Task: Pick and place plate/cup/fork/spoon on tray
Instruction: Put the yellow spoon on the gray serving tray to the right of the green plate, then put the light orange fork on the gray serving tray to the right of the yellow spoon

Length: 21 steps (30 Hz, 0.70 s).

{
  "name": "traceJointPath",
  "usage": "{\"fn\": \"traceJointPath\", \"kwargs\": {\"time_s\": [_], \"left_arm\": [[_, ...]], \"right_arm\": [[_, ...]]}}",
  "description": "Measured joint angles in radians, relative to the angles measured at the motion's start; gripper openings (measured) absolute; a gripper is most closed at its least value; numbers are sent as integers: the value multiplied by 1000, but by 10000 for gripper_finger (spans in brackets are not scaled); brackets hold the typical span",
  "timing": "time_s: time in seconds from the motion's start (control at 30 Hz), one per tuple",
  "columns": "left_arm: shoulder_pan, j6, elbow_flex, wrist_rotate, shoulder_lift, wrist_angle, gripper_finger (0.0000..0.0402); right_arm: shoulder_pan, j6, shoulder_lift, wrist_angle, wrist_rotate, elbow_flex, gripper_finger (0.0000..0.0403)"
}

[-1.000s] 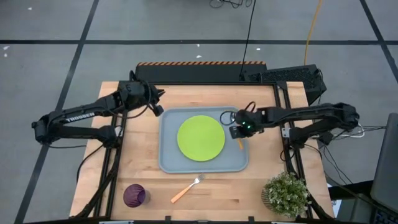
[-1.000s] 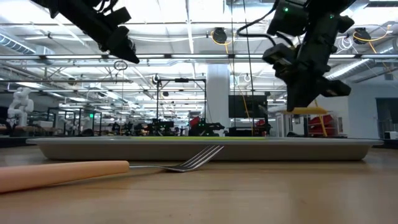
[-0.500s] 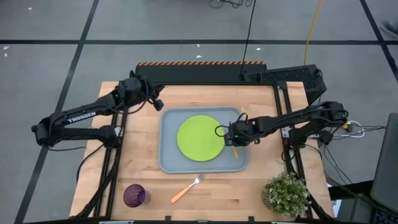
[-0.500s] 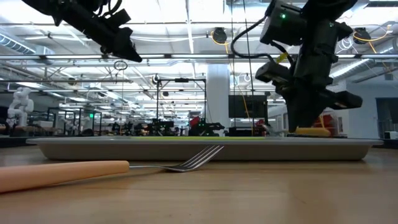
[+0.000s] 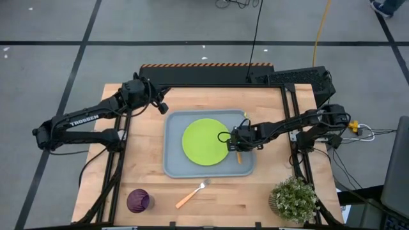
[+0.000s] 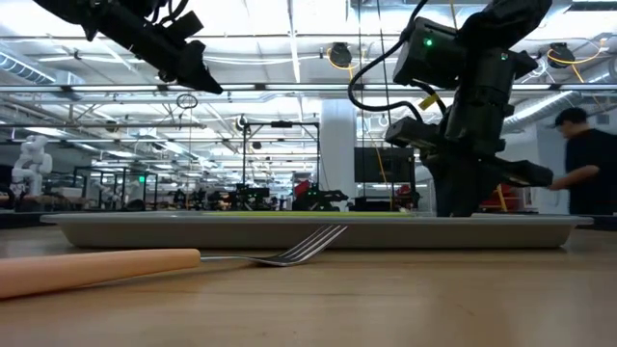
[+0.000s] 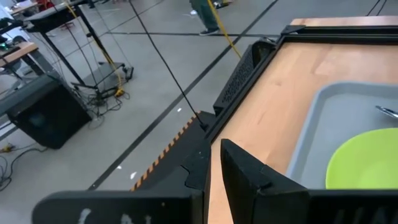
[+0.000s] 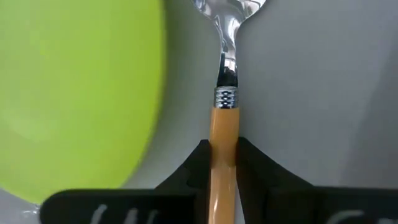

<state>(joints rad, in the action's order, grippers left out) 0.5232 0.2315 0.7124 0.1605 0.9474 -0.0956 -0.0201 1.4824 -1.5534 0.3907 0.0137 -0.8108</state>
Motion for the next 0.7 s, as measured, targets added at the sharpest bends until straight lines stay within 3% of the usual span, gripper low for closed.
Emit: {"fn": "traceJointPath", "kwargs": {"time_s": [0.33,0.47,0.7], "left_arm": [[0,-1,0,-7,0,-12,42],[0,-2,0,-7,0,-18,42],[0,-4,0,-7,0,-19,42]], "right_arm": [[21,-99,0,-71,-18,2,185],[21,-100,1,-71,18,6,204],[42,-164,33,-68,69,7,196]]}}
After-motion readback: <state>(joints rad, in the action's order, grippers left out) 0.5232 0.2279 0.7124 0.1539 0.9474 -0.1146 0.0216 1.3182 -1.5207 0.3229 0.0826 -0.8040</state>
